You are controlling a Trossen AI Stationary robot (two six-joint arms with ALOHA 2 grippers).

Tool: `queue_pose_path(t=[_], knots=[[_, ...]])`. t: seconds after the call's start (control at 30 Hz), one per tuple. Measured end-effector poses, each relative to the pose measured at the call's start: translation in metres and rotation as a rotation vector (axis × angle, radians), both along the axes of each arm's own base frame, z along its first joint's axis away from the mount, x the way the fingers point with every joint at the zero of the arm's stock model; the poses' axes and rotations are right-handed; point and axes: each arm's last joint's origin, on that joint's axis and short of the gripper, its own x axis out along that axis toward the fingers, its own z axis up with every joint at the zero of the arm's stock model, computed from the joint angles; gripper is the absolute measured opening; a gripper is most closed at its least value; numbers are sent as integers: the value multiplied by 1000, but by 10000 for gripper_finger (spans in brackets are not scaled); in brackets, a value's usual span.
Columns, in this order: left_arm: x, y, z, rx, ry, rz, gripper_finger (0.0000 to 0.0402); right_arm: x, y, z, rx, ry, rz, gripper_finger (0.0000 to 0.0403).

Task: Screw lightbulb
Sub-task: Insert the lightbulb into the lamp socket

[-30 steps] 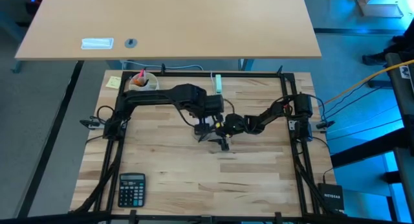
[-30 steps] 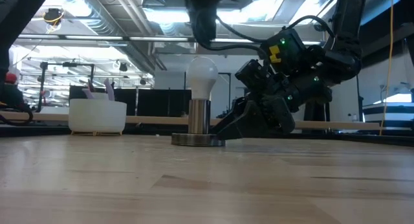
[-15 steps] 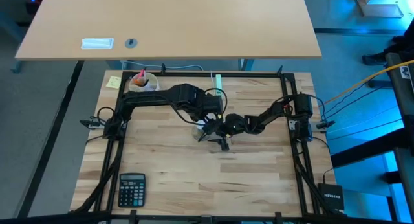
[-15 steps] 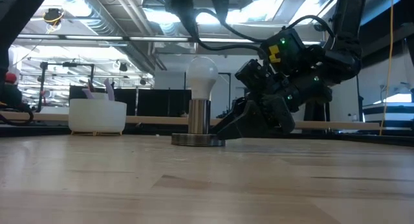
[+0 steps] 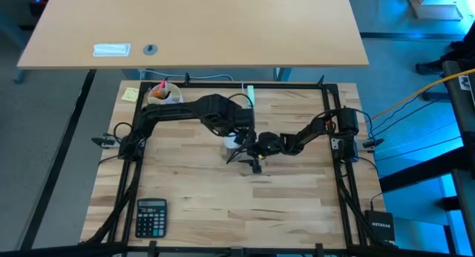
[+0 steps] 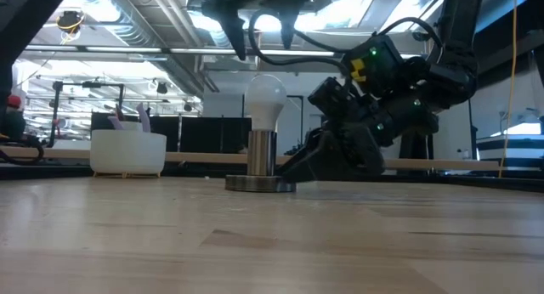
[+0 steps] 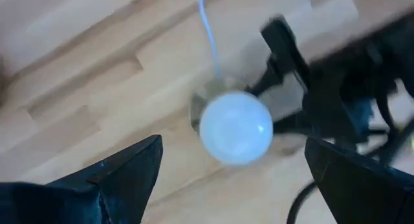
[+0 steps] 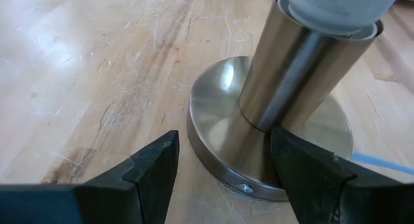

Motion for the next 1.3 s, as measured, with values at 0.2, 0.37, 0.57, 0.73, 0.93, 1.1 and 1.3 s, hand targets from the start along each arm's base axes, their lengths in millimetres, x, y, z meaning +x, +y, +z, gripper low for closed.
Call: queue_pose_path(t=[0.2,0.37,0.57,0.73,0.93,1.1,1.3], knots=[[9,2,-14,-8,12,98,367,4,-1,3,74,-6,-109,248],[16,2,-28,-18,45,109,367,6,-2,4,93,-6,-140,248],[19,-2,-32,-17,57,85,367,6,-2,4,76,-11,-92,248],[18,-5,-31,-18,60,65,367,7,-3,5,80,-22,-93,249],[18,-6,-31,-24,65,36,367,8,-5,11,67,-61,-161,282],[15,-7,-26,-23,54,17,367,7,-4,20,43,-68,-136,304],[14,-7,-23,-23,47,22,367,9,-14,32,-20,-105,-192,300]])
